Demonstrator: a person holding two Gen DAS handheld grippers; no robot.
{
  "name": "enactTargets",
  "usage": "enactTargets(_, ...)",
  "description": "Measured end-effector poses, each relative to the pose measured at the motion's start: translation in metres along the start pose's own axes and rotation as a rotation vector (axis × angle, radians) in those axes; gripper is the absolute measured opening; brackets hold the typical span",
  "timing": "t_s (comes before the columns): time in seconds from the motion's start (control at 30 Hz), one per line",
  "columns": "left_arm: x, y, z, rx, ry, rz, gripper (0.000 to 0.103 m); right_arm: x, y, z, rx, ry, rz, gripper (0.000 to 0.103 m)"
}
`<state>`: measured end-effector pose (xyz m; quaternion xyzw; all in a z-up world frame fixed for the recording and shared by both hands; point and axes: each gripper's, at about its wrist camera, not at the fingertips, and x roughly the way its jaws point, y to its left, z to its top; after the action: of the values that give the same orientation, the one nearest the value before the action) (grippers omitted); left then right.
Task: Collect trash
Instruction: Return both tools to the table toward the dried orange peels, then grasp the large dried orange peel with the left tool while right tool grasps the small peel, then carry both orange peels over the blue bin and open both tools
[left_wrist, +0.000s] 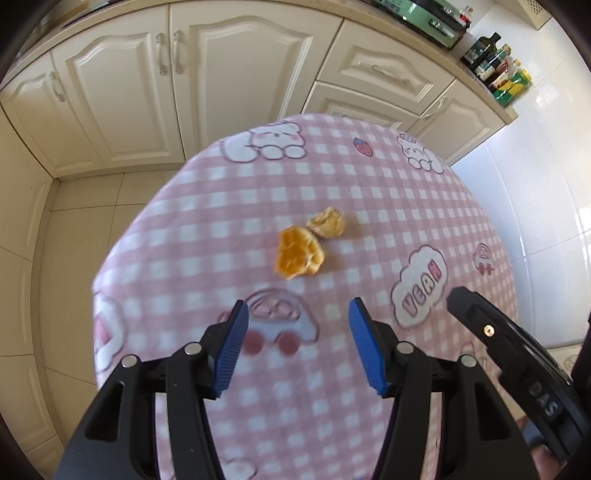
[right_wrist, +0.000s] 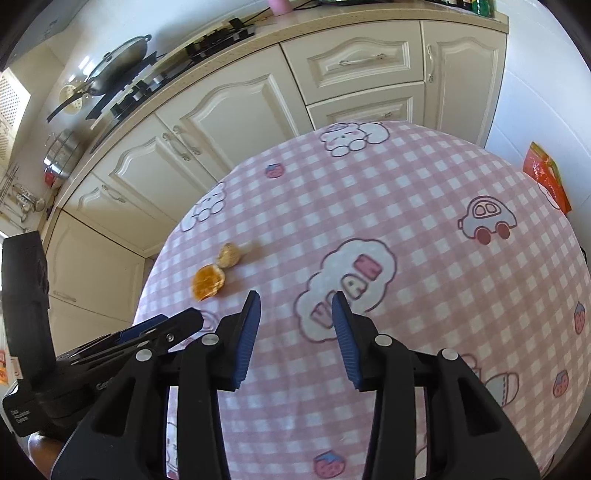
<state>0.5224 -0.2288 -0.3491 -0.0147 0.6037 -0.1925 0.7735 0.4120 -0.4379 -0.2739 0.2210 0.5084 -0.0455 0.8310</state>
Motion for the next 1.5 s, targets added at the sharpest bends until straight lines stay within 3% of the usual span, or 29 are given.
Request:
enactTargets(0.23,0.030,-0.011,0.015,0.032,-0.005,0.081,0.055,0.016,-0.017,0.009,0.012,0.025,0.030,0.040)
enactTargets(0.33,0.034,-0.014,0.018,0.061,-0.007,0.135,0.034,0.021,-0.018,0.013,0.010,0.033,0.042,0.040)
enactTargets(0.57,0.017,0.011,0.022,-0.034,-0.046,0.065,0.032,0.037,0.001,0.021,-0.032,0.049,0.081,0.041)
enactTargets(0.8,-0.011,0.054,0.012,-0.115,-0.091,0.113,0.032,0.065,0.041,0.027,-0.106,0.066,0.122,0.041)
enactTargets(1.03,-0.025,0.093,0.001,-0.186,-0.113,0.142,0.032,0.091,0.059,0.029,-0.153,0.070,0.095,0.041)
enactTargets(1.1,-0.029,0.102,-0.004,-0.205,-0.119,0.145,0.032,0.092,0.062,0.026,-0.168,0.061,0.079,0.032)
enactTargets(1.13,-0.031,0.105,-0.007,-0.211,-0.120,0.142,0.032,0.093,0.064,0.025,-0.180,0.067,0.078,0.022)
enactTargets(1.5,-0.073,0.150,-0.038,-0.284,-0.152,0.136,0.032,0.065,0.121,-0.008,-0.264,0.059,0.138,0.019)
